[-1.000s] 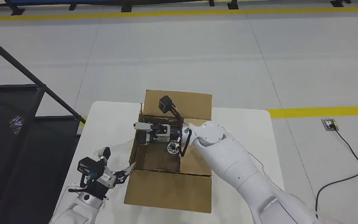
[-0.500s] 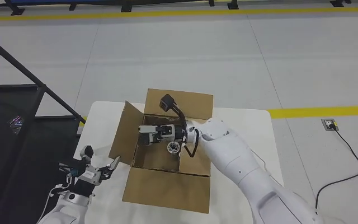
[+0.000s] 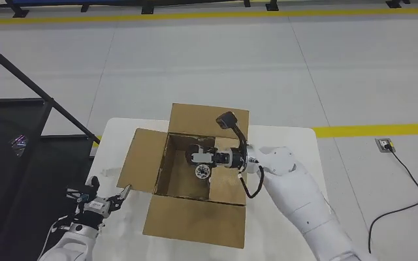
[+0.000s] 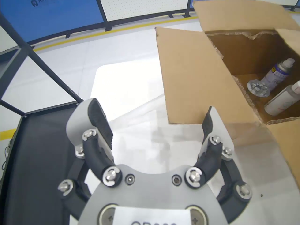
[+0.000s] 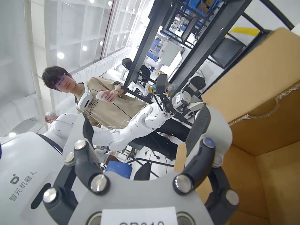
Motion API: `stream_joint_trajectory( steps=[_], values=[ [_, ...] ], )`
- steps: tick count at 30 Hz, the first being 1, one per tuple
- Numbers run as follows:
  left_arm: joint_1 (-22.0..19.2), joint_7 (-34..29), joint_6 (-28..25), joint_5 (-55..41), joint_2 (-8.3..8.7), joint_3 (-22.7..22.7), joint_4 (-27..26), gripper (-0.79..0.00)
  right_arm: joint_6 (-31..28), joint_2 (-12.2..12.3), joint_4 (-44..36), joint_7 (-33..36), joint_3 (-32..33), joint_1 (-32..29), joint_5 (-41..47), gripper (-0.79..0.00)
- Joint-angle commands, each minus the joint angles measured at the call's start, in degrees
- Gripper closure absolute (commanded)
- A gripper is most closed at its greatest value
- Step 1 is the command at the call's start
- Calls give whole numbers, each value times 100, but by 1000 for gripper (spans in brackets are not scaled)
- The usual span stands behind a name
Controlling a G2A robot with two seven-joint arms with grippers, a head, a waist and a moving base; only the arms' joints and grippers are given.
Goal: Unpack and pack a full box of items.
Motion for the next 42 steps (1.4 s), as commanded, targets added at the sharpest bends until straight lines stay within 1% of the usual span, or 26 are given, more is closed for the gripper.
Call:
stream_joint_trajectory(
  steps=[1,4,6,8,10,11,13,18,20,22,26,29,31,33,36,38,42],
  values=[
    [-67,-57,30,16,-6,71,103,-785,102,148,-909,-223,400,-565,-375,-785],
    [-138,-67,78,80,-13,147,218,-785,126,296,-1961,-612,876,-1321,-789,-785],
    [-175,-73,74,71,-17,173,288,-785,136,354,-2441,-835,1081,-1714,-933,-785],
    [-202,-83,87,84,-18,183,349,-785,67,389,-2727,-1172,1268,-2028,-998,-785],
    [-206,-60,89,76,-19,174,377,-785,120,414,-2893,-1367,1366,-2238,-984,-785],
    [-186,-27,87,72,-17,149,351,-785,233,427,-2923,-1444,1414,-2297,-984,-785],
    [-86,96,57,33,-14,66,233,-785,281,431,-2929,-1470,1432,-2309,-991,-785],
    [359,460,-28,-146,0,-355,-389,-785,281,431,-2929,-1470,1432,-2309,-991,-785],
    [567,785,60,-219,-8,-557,-713,-785,281,431,-2929,-1470,1432,-2309,-991,-785],
    [793,1048,-63,-374,-10,-763,-1008,-785,281,431,-2929,-1470,1432,-2309,-991,-785],
    [1150,1278,-219,-527,-17,-1127,-1714,-785,213,455,-2925,-1482,1459,-2395,-926,-785],
    [1334,1198,-607,-702,-13,-1218,-2210,-785,-110,509,-2909,-1235,1561,-2417,-968,-785],
    [1370,1033,-1056,-912,1,-1137,-2433,-785,-347,553,-2938,-1052,1655,-2468,-1010,-785],
    [1269,743,-1446,-1213,20,-993,-2513,-785,-527,603,-2979,-999,1834,-2569,-1087,-785],
    [880,32,-1756,-1681,52,-622,-2459,-785,-750,666,-3124,-1196,2151,-2839,-1197,-785],
    [519,-505,-1829,-1896,72,-289,-2360,-785,-864,703,-3251,-1372,2356,-3071,-1306,-785],
    [-268,-1555,-1680,-2605,80,438,-1929,-785,-1063,762,-3521,-1672,2641,-3583,-1340,-785]
  ],
)
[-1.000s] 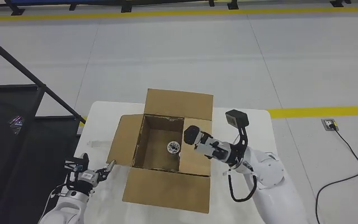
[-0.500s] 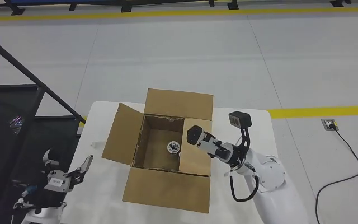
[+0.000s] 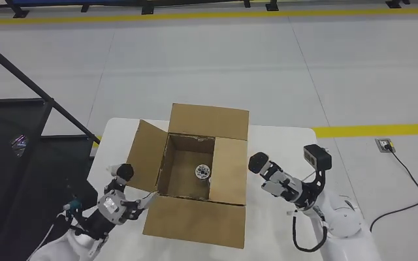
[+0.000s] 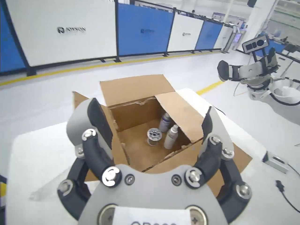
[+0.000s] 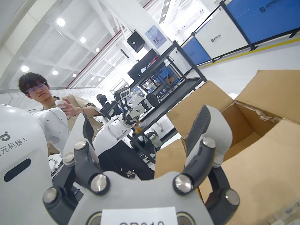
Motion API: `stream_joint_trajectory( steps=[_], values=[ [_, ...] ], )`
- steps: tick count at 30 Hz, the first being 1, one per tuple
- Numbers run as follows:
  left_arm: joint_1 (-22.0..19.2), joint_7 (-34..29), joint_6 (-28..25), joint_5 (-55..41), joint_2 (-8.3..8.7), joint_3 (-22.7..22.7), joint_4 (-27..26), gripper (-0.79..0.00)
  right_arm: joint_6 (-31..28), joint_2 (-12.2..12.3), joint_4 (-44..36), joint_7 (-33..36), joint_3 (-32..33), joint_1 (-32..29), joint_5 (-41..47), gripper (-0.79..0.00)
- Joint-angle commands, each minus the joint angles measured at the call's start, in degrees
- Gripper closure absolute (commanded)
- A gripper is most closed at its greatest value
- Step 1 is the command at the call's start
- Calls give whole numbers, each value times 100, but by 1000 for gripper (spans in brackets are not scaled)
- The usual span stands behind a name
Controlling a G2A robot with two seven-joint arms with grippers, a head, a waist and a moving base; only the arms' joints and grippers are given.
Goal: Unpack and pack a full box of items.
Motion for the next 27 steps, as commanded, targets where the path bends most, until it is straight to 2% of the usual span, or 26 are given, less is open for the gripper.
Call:
stream_joint_trajectory(
  steps=[1,16,18,22,27],
  values=[
    [-426,-663,86,-471,0,423,254,-785,-23,13,-59,-71,60,-144,23,-785],
    [-482,-764,95,-597,-1,492,306,-785,-23,13,-59,-71,60,-144,23,-785],
    [-562,-703,490,-619,-24,607,356,-785,-23,13,-59,-71,60,-144,23,-785],
    [-936,-833,1358,-991,-112,1272,505,-785,82,11,-145,-401,22,-129,-55,-785],
    [-1717,-1618,2233,-1331,-221,2148,958,-785,107,30,84,-716,-6,-37,-148,-785]
  ],
)
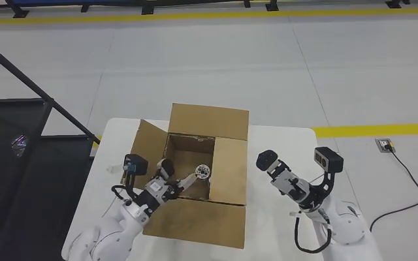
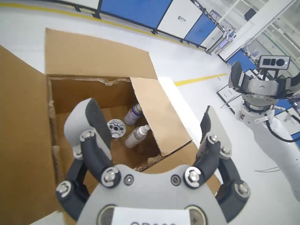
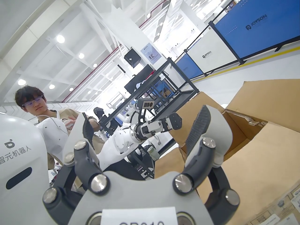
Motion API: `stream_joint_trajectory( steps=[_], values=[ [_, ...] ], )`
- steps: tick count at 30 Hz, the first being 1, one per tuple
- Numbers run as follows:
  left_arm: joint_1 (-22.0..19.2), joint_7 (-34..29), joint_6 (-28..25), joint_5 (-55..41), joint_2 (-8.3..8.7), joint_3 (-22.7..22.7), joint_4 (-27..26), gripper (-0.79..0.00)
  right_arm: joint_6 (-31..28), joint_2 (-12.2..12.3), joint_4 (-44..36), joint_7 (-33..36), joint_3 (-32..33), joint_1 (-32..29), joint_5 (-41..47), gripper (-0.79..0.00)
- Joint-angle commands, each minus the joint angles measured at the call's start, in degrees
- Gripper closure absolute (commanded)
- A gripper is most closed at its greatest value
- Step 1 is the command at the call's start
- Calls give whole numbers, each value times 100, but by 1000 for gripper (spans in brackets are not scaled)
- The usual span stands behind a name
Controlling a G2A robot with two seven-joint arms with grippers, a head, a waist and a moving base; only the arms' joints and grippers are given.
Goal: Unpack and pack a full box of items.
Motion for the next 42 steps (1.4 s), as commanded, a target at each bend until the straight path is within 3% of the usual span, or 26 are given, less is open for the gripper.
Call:
stream_joint_trajectory(
  steps=[1,5,11,22,32,42],
  values=[
    [-414,-431,386,-125,-46,367,285,-785,-1,15,102,-54,2,18,-23,-785],
    [-1044,-1026,682,-707,-135,791,805,-785,-60,53,228,-174,95,-30,24,-785],
    [-1681,-2006,449,-1629,-192,1036,1636,-785,-181,117,327,-254,242,-184,213,-785],
    [-2076,-2802,216,-2571,-206,1118,2379,-785,-194,206,441,-322,262,-205,320,-785],
    [-2255,-2878,46,-2980,-246,1321,2562,-785,-125,260,424,-445,163,-111,205,-785],
    [-2155,-2733,144,-2884,-206,1254,1866,-785,-169,316,235,-554,106,-137,131,-785]
  ],
)
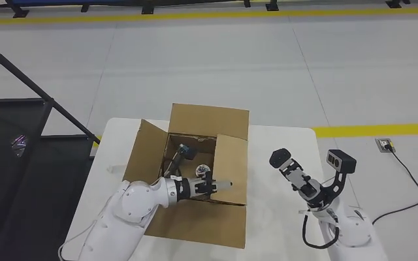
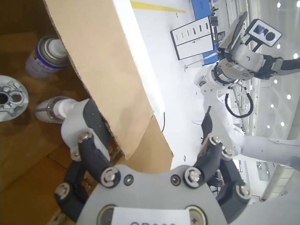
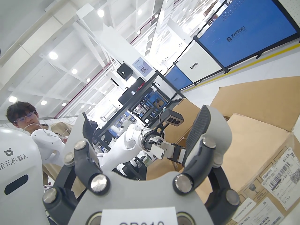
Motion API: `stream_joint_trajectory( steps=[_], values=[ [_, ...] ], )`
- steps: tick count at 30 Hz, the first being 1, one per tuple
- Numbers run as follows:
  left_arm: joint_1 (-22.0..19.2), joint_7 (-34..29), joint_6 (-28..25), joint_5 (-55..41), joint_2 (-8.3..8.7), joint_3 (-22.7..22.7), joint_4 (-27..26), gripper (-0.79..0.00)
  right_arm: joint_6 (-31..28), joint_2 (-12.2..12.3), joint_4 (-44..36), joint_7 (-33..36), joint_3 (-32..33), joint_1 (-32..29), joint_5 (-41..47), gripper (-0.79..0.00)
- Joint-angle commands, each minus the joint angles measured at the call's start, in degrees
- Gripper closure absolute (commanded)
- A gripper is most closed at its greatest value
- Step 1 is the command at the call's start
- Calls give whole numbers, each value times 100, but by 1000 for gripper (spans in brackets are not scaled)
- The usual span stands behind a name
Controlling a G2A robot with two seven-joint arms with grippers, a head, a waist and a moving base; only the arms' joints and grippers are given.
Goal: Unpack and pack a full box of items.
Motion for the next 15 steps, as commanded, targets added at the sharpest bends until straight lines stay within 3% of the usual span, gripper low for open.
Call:
stream_joint_trajectory(
  steps=[1,9,15],
  values=[
    [18,89,49,-8,-2,10,-184,-785,-16,12,-2,-20,-6,10,11,-785],
    [-100,786,203,189,-80,303,-588,-785,-252,64,-35,-223,134,-108,23,-785],
    [-449,1198,264,224,-217,770,-353,-785,-480,94,-149,-801,573,-458,-249,-785]
  ],
)
